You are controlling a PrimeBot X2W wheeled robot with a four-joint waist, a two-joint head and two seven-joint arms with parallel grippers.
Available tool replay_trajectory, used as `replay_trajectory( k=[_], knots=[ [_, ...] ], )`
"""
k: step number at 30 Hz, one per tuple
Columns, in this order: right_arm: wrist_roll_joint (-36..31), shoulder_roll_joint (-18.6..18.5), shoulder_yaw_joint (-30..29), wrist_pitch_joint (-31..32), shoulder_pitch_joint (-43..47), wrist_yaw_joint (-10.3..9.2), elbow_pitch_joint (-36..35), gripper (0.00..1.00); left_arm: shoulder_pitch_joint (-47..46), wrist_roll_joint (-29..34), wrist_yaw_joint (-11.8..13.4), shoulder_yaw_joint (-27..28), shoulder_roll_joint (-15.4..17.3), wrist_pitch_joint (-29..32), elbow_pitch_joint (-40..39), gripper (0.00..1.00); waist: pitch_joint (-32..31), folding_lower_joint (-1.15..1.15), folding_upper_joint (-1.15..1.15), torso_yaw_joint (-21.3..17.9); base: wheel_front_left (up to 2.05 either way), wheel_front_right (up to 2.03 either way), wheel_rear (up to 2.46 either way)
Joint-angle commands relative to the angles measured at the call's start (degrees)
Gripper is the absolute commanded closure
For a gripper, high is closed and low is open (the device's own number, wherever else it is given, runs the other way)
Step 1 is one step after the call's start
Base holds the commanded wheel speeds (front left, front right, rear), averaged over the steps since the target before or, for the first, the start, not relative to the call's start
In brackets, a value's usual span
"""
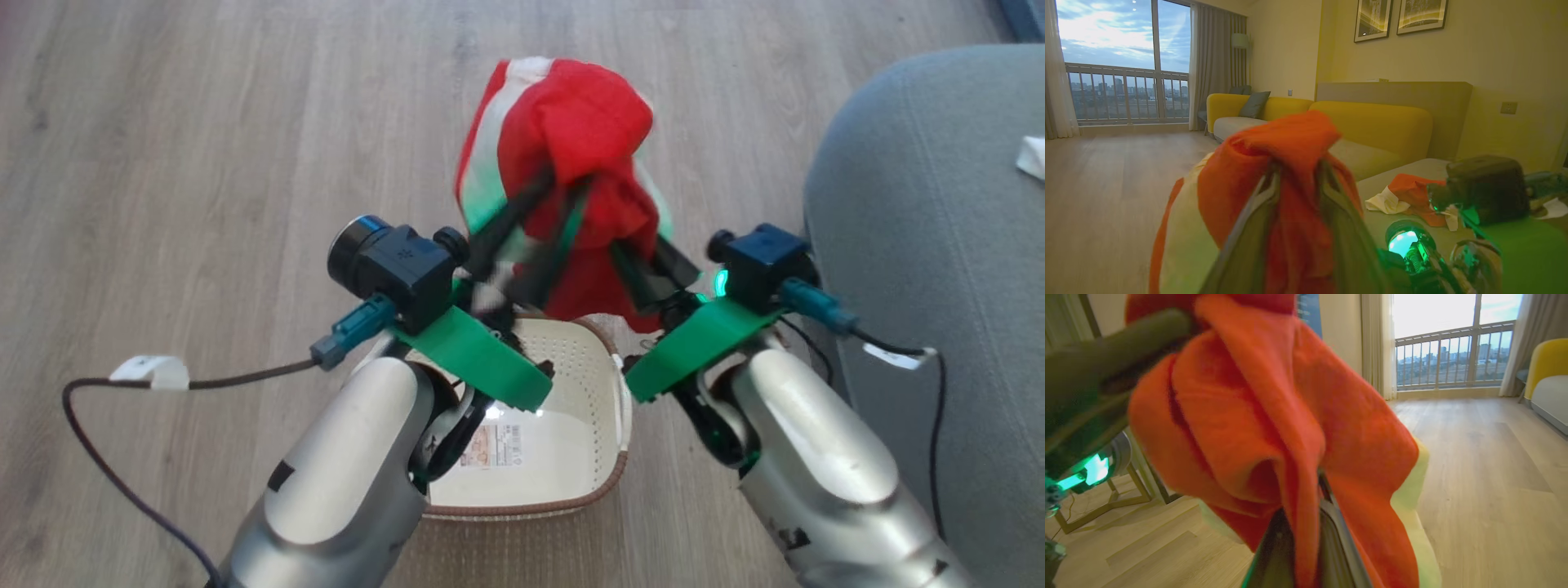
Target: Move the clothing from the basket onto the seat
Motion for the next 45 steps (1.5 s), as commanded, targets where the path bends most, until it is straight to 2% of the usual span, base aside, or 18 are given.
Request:
replay_trajectory(
  k=[1, 8, 15, 26, 30, 40, 45],
  knots=[
    [-0.3, 0.8, -0.6, -0.4, -0.1, -0.02, -2.7, 1.0, -1.2, 1.0, -0.5, 2.1, 0.5, -0.5, -1.0, 0.0, 0.3, 0.0, 0.0, -0.9, 0.0, 0.0, 0.0],
    [-1.5, 0.8, -6.4, -0.4, 1.9, -0.02, -6.0, 1.0, 0.0, 2.8, -2.3, 2.1, 1.5, -0.5, 2.1, 0.0, 1.4, 0.0, 0.0, -6.2, 0.0, 0.0, 0.0],
    [-1.7, 0.8, -11.0, -0.4, 3.0, -0.02, -8.5, 1.0, 1.1, 4.9, -3.2, 2.2, 3.1, -0.5, 4.4, 0.0, 1.8, 0.0, 0.0, -14.2, 0.0, 0.0, 0.0],
    [-1.9, 0.8, -14.1, -0.4, 5.5, -0.02, -10.2, 1.0, 2.9, 5.0, -3.5, 2.5, 4.1, -0.5, 5.9, 0.0, 1.2, 0.0, 0.0, -28.2, 0.0, 0.0, 0.0],
    [-1.9, 0.8, -14.5, -0.4, 6.2, -0.02, -10.3, 1.0, 3.4, 4.8, -3.5, 2.6, 4.3, -0.5, 5.9, 0.0, 0.8, 0.0, 0.0, -31.4, 0.0, 0.0, 0.0],
    [-3.6, 0.8, -21.9, -0.4, 10.6, -0.02, -14.6, 1.0, -0.4, 3.2, -3.5, -2.3, 4.7, -0.5, 7.9, 0.0, 4.0, 0.0, 0.0, -33.3, 0.0, 0.0, 0.0],
    [-5.7, 0.8, -24.6, -0.4, 9.7, -0.02, -15.3, 1.0, -1.3, 2.9, -3.5, -3.4, 5.9, -0.5, 8.1, 0.0, 6.6, 0.0, 0.0, -33.5, 0.0, 0.0, 0.0]
  ],
)
